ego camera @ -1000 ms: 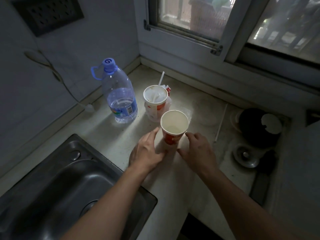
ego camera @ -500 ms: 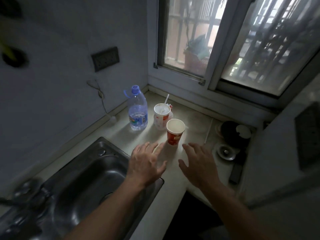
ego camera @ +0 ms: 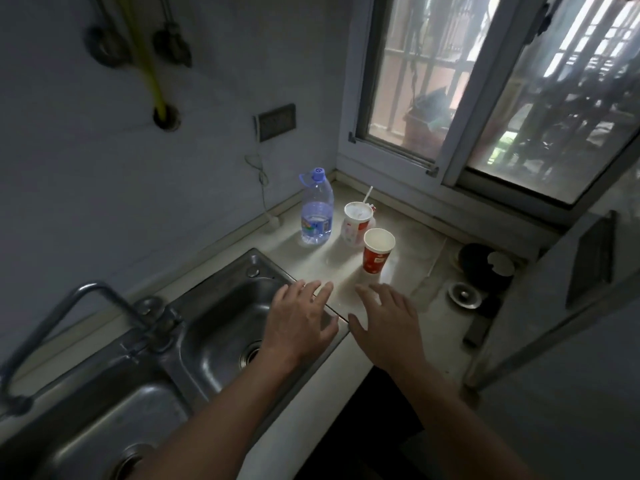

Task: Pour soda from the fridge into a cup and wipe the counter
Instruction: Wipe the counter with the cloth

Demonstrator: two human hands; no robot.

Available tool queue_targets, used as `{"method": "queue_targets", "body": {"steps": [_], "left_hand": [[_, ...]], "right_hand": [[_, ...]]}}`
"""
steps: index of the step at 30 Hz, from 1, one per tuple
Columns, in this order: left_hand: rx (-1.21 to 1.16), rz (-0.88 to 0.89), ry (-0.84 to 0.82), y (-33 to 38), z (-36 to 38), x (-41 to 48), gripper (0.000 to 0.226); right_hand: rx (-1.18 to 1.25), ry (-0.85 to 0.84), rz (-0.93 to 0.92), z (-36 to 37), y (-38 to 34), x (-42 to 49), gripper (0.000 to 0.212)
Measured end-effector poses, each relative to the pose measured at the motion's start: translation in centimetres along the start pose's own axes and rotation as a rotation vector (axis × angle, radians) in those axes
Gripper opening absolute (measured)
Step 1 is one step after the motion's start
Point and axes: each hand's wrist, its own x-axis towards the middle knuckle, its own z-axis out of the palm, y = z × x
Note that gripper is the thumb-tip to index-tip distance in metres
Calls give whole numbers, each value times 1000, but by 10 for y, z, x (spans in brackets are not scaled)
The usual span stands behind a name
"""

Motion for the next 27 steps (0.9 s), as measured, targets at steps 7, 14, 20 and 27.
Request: {"method": "queue_targets", "body": {"steps": [7, 14, 20, 27], "left_hand": [[39, -266, -2, -28, -8, -27, 66], [71, -676, 8, -64, -24, -106, 69], [114, -1014, 147, -72, -39, -204, 59], [171, -1363, 259, -49, -56, -326, 53]], "right_hand": [[106, -106, -240, 22, -23, 30, 60], [198, -246, -549, 57, -107, 29, 59], [309, -338, -845, 79, -180, -9, 53], [335, -482, -1200, 95, -267, -89, 48]]}}
